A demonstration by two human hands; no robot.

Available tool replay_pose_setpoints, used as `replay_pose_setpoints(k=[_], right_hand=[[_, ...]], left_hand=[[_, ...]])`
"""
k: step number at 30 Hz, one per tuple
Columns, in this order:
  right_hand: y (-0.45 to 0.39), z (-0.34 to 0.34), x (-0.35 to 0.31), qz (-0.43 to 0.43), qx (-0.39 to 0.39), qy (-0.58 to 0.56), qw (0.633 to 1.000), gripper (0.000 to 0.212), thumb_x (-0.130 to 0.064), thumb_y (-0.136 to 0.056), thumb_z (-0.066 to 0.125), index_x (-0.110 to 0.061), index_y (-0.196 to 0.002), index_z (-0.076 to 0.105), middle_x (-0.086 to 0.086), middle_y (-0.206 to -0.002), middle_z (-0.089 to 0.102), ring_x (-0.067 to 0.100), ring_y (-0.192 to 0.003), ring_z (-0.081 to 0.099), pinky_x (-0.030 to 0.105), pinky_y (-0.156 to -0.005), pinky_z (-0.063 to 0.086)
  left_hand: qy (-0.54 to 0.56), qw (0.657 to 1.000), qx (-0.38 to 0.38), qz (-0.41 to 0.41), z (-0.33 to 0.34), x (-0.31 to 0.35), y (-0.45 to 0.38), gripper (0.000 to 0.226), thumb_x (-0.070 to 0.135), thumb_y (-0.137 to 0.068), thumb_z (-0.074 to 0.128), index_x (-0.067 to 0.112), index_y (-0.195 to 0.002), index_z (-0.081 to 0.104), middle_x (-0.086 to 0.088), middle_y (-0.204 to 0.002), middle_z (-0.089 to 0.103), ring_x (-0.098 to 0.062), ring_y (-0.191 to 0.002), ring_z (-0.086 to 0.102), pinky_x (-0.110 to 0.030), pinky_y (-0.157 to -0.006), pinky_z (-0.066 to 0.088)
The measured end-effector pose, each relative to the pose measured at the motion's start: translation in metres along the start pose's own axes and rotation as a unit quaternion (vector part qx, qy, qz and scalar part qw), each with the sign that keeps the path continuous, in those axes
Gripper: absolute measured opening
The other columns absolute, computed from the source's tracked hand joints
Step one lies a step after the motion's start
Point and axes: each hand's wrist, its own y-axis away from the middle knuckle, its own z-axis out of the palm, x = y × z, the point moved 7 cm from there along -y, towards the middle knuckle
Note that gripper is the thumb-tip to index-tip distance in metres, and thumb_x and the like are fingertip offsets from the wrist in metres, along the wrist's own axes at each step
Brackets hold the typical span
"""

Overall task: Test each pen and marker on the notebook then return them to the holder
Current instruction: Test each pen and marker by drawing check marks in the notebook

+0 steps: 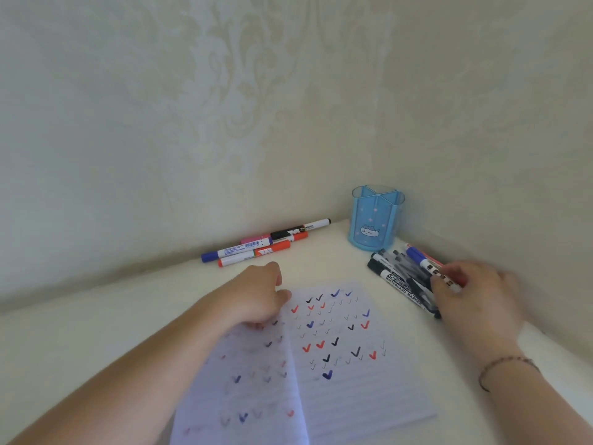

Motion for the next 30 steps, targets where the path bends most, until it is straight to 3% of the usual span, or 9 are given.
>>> replay_pose_setpoints(k=[2,4,7,15,21,24,27,30], right_hand=[[0.001,0.001,-0.004,-0.013,0.002,0.002,1.000,0.013,-0.030,-0.081,0.061,-0.029,-0.092,0.069,-0.003,-0.101,0.066,0.029,-0.101,0.045,0.036,-0.078,0.045],[0.002,0.002,-0.007,-0.027,0.006,0.003,1.000,0.013,-0.029,-0.081,0.063,-0.029,-0.092,0.070,-0.002,-0.102,0.067,0.029,-0.101,0.046,0.037,-0.077,0.045],[0.004,0.002,-0.012,-0.052,0.022,-0.002,0.998,0.014,-0.028,-0.080,0.066,-0.026,-0.093,0.071,0.000,-0.102,0.067,0.030,-0.099,0.048,0.037,-0.076,0.045],[0.008,-0.003,-0.022,-0.098,0.061,-0.013,0.993,0.010,-0.025,-0.078,0.071,-0.023,-0.087,0.072,-0.001,-0.093,0.069,0.031,-0.094,0.050,0.036,-0.073,0.047],[0.017,-0.008,-0.032,-0.125,0.078,-0.038,0.988,0.005,-0.020,-0.077,0.074,-0.022,-0.081,0.072,-0.002,-0.088,0.069,0.028,-0.090,0.049,0.032,-0.069,0.044],[0.027,-0.009,-0.049,-0.169,0.058,-0.085,0.980,0.004,-0.027,-0.078,0.076,-0.026,-0.081,0.073,-0.009,-0.085,0.069,0.019,-0.087,0.050,0.027,-0.071,0.037],[0.043,0.000,-0.069,-0.221,-0.072,-0.203,0.951,0.022,-0.058,-0.078,0.064,-0.039,-0.088,0.068,-0.015,-0.079,0.066,0.007,-0.083,0.053,0.023,-0.073,0.041],[0.066,0.013,-0.085,-0.248,-0.210,-0.343,0.881,0.049,-0.077,-0.066,0.062,-0.034,-0.089,0.070,-0.009,-0.081,0.067,0.007,-0.074,0.059,0.019,-0.066,0.044]], left_hand=[[-0.055,0.997,0.045,-0.014,-0.012,-0.011,-0.014,0.032,0.043,-0.096,0.050,0.021,-0.118,0.048,-0.002,-0.106,0.060,-0.020,-0.087,0.061,-0.032,-0.071,0.049],[-0.135,0.975,0.174,-0.010,-0.030,-0.021,-0.021,0.041,0.041,-0.094,0.053,0.019,-0.128,0.044,-0.004,-0.124,0.050,-0.025,-0.107,0.054,-0.035,-0.076,0.047],[-0.183,0.939,0.291,-0.017,-0.040,-0.039,-0.031,0.046,0.037,-0.092,0.056,0.016,-0.131,0.044,-0.006,-0.126,0.045,-0.029,-0.113,0.045,-0.040,-0.081,0.044],[-0.167,0.920,0.352,-0.041,-0.037,-0.057,-0.040,0.029,0.033,-0.090,0.060,0.020,-0.116,0.065,-0.002,-0.113,0.060,-0.029,-0.107,0.048,-0.040,-0.082,0.033],[-0.114,0.922,0.369,-0.031,-0.050,-0.055,-0.032,0.023,0.026,-0.092,0.056,0.025,-0.113,0.067,-0.001,-0.107,0.063,-0.029,-0.102,0.051,-0.040,-0.083,0.035],[-0.049,0.908,0.408,0.079,-0.063,-0.021,-0.008,0.020,0.024,-0.096,0.052,0.022,-0.113,0.063,-0.001,-0.095,0.064,-0.028,-0.089,0.055,-0.037,-0.077,0.040],[0.094,0.903,0.313,0.279,-0.050,0.038,0.035,0.021,0.031,-0.100,0.047,0.016,-0.110,0.060,0.007,-0.085,0.055,-0.012,-0.074,0.046,-0.024,-0.066,0.034],[0.044,0.876,0.252,0.409,-0.012,0.082,0.073,0.037,0.042,-0.101,0.038,0.011,-0.097,0.058,0.004,-0.079,0.052,-0.014,-0.068,0.046,-0.024,-0.060,0.036]])
